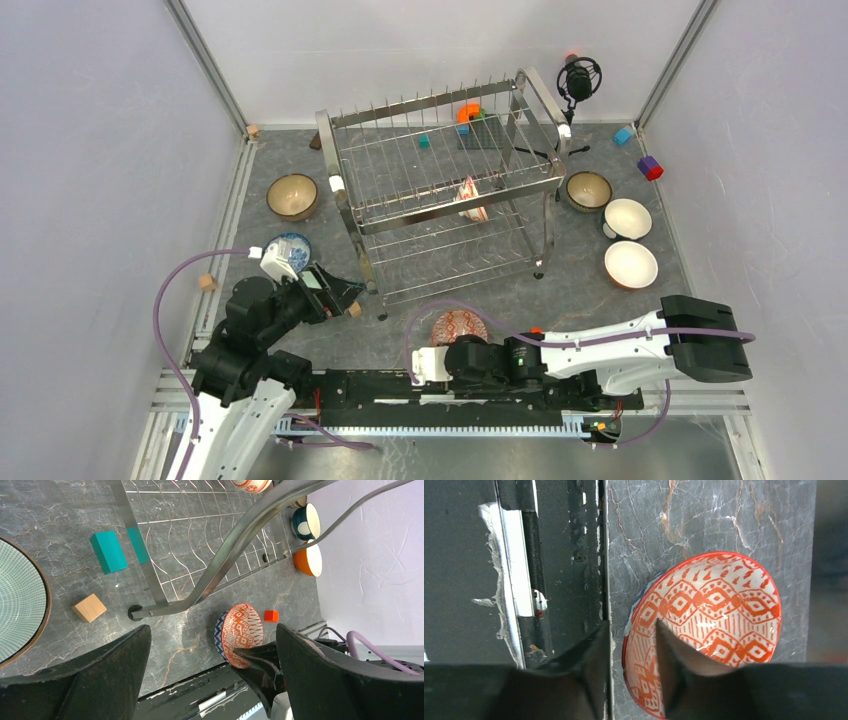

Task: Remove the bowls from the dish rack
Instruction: Place the bowl at the center of the board.

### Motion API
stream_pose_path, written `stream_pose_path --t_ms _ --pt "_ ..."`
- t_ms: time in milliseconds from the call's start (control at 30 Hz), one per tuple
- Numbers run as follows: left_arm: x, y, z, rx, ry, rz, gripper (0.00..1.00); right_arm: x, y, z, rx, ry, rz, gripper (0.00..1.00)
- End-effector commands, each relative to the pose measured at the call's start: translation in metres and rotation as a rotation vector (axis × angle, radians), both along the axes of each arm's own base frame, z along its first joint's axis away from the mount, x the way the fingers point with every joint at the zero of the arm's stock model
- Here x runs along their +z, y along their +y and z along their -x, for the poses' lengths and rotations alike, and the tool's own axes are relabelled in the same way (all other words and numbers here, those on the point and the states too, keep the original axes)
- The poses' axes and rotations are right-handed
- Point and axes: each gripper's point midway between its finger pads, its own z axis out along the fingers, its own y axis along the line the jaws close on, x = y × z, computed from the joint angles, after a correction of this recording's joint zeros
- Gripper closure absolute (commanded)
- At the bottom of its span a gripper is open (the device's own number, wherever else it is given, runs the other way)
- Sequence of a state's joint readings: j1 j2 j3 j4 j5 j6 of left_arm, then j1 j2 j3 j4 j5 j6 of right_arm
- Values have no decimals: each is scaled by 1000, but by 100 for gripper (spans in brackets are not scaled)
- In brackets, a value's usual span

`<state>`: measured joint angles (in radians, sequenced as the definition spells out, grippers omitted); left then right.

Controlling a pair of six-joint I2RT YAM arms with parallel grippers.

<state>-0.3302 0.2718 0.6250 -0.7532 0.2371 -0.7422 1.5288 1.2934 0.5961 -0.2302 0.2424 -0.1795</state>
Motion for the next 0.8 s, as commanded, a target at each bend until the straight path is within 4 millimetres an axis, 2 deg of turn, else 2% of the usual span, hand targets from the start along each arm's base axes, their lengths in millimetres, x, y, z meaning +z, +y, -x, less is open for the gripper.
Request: stream_pose_path --t_ms 0,100,200,367,467,533,633,767 --pt "9 1 -5 6 -51 2 0 22 12 -5 -45 -8 -82 50" --pt "9 1 -6 8 -52 1 0 40 15 -7 -75 -7 -131 36" --pt "9 2 -6 14 -54 -1 0 75 22 -11 -113 -10 -243 29" --pt "12 3 -7 20 -63 -2 0 146 29 -26 -221 -41 -477 27" --pt "13 6 -9 38 -75 -3 0 182 26 -43 -333 -78 -644 28" --pt "15 8 -12 57 -88 -6 0 195 18 -58 -423 -124 -727 28" --pt "22 14 -17 85 -115 -31 0 204 16 -79 -506 -154 -767 28" --pt "25 25 -25 143 -136 -83 0 196 14 -117 -651 -118 -785 32"
